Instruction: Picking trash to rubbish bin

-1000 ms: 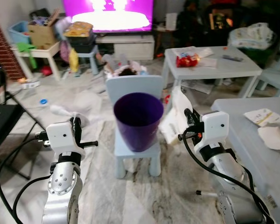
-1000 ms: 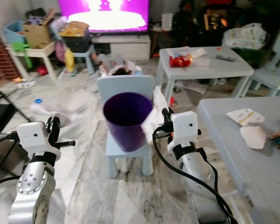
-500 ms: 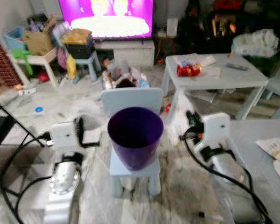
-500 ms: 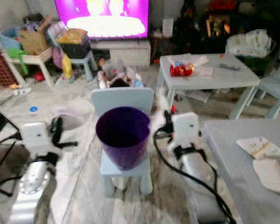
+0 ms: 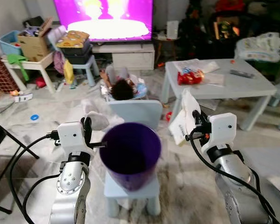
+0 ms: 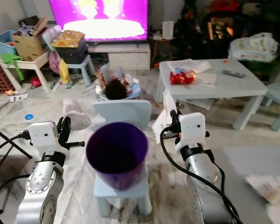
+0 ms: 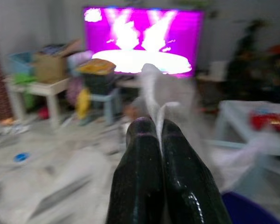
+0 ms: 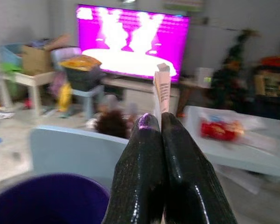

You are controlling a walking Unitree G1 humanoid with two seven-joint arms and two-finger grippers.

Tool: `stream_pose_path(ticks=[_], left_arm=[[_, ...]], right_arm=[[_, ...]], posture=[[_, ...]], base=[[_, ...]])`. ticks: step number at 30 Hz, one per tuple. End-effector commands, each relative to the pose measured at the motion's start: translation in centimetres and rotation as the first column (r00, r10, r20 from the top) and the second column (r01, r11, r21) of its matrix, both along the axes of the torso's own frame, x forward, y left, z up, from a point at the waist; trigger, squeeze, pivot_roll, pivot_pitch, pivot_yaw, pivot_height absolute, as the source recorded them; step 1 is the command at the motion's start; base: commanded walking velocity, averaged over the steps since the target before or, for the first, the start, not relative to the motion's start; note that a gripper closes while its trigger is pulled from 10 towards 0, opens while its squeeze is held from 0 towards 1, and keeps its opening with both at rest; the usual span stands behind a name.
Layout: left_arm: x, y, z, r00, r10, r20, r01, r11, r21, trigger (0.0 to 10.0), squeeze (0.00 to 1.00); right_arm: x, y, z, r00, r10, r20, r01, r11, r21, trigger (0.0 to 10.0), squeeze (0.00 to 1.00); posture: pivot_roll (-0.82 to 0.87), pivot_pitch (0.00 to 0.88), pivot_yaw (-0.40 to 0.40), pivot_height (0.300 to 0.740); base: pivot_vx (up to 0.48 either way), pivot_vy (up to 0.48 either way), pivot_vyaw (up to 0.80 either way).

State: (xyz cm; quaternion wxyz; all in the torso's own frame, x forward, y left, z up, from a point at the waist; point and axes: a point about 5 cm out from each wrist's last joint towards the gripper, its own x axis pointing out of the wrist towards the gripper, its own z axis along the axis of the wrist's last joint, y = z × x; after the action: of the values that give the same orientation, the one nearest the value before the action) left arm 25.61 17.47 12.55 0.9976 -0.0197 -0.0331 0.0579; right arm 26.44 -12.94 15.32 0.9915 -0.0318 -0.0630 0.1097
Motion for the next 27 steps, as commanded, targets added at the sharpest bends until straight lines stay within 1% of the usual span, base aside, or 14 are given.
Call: stream_pose_path(ticks=[1,2,14,15,17,20,22,25,27], left_arm=[[0.2,-0.6,0.2,1.000,-0.017,0.006,0.018,1.000,-0.008,0.0,0.00],[0.2,-0.6,0.2,1.000,-0.018,0.006,0.018,1.000,-0.011,0.0,0.00],[0.2,-0.6,0.0,1.000,-0.023,0.006,0.023,1.000,-0.020,0.0,0.00],[0.3,-0.6,-0.5,1.000,-0.022,-0.021,0.022,1.000,-0.019,0.0,0.00],[0.3,-0.6,-0.6,0.999,-0.021,-0.032,0.020,1.000,-0.018,0.0,0.00],[0.6,-0.4,-2.2,0.992,-0.013,-0.122,0.009,0.999,-0.031,0.0,0.00],[0.6,-0.3,-2.6,0.989,-0.013,-0.145,0.008,0.999,-0.040,0.0,0.00],[1.1,0.1,-3.7,0.978,-0.040,-0.205,0.031,0.999,-0.043,0.0,0.00],[1.3,0.3,-3.9,0.973,-0.045,-0.225,0.036,0.998,-0.045,0.0,0.00]], right_arm=[[0.0,-0.7,0.3,1.000,-0.019,0.011,0.019,1.000,-0.008,10.0,0.00],[0.0,-0.7,0.3,1.000,-0.019,0.011,0.019,1.000,-0.008,10.0,0.00],[0.1,-0.7,0.4,1.000,-0.018,0.014,0.018,1.000,-0.007,10.0,0.00],[0.0,-0.7,0.3,1.000,-0.018,0.014,0.018,1.000,-0.006,10.0,0.00],[0.1,-0.7,0.4,1.000,-0.018,0.014,0.019,1.000,-0.006,10.0,0.00],[-0.1,-0.7,0.3,1.000,-0.015,0.010,0.015,1.000,-0.009,10.0,0.00],[-0.1,-0.7,0.3,1.000,-0.014,0.009,0.015,1.000,-0.010,10.0,0.00],[-0.2,-1.0,0.4,1.000,-0.018,0.008,0.018,1.000,-0.015,10.0,0.00],[-0.2,-1.1,0.4,1.000,-0.018,0.007,0.018,1.000,-0.017,10.0,0.00]], posture=[[0.04,0.010,-0.006,0.740],[0.04,0.010,-0.006,0.740],[0.04,0.006,-0.007,0.740],[0.04,0.006,-0.007,0.740],[0.04,0.008,-0.007,0.740],[0.04,0.011,-0.009,0.740],[0.04,0.011,-0.009,0.740],[0.03,0.021,-0.015,0.740],[0.03,0.021,-0.015,0.740]], base=[[0.420,0.000,0.00],[0.420,0.000,0.00],[0.000,0.000,0.00],[0.000,0.000,0.00],[0.000,0.000,0.00],[0.000,0.000,0.00],[0.000,0.000,0.00],[0.000,0.000,0.00],[0.000,0.000,0.00]])
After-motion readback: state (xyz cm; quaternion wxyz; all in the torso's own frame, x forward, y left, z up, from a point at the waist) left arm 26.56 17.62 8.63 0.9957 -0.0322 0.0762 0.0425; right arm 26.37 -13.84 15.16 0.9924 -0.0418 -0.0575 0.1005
